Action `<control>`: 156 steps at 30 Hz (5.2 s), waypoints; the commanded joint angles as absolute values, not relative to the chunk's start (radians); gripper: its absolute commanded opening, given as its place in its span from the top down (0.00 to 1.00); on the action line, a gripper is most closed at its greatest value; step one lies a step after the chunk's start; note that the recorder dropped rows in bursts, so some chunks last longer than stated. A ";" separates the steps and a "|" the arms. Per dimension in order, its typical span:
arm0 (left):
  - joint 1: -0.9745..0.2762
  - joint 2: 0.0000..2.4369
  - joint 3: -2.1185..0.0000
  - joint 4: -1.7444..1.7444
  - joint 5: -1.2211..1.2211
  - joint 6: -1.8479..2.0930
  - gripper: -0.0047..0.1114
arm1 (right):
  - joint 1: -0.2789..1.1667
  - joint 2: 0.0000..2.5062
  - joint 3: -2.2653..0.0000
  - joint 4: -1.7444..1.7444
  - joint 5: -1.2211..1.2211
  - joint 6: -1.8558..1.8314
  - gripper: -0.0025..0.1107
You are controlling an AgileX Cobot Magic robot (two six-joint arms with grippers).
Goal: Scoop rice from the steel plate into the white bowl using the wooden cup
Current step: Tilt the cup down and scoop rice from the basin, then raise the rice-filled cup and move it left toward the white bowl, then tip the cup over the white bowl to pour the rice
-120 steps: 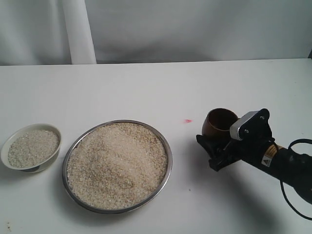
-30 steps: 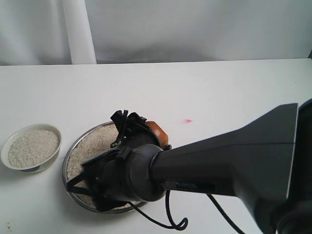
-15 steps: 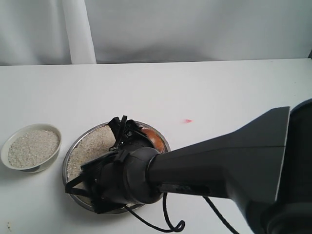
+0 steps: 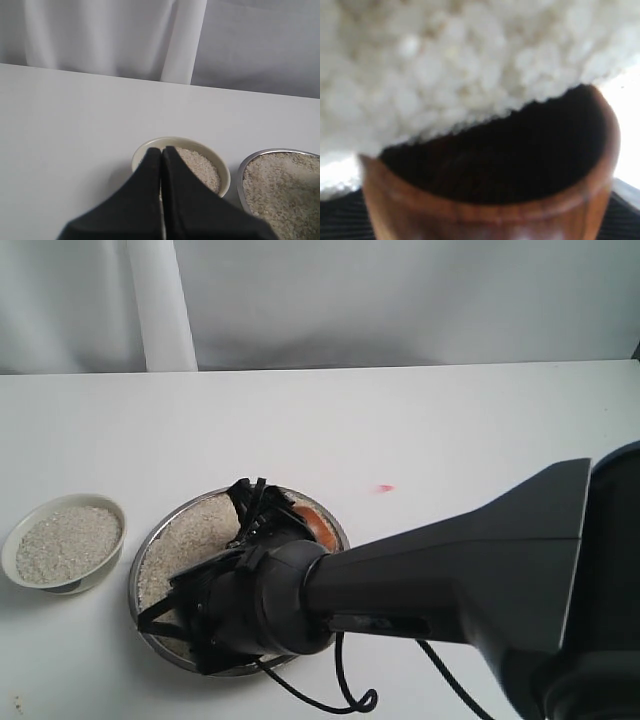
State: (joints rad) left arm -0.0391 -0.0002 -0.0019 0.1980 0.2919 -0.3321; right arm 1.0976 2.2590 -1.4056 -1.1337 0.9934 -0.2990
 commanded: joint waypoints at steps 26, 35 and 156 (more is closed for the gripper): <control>-0.041 0.000 0.000 0.199 0.285 -0.336 0.96 | 1.077 2.239 -1.399 -0.881 0.643 -0.156 0.98; -0.041 0.000 0.000 0.199 0.285 -0.336 0.96 | 1.032 2.239 -1.399 -0.853 0.579 -0.035 0.98; -0.041 0.000 0.000 0.199 0.285 -0.336 0.96 | 1.028 2.416 -1.994 -1.144 0.417 -0.029 0.98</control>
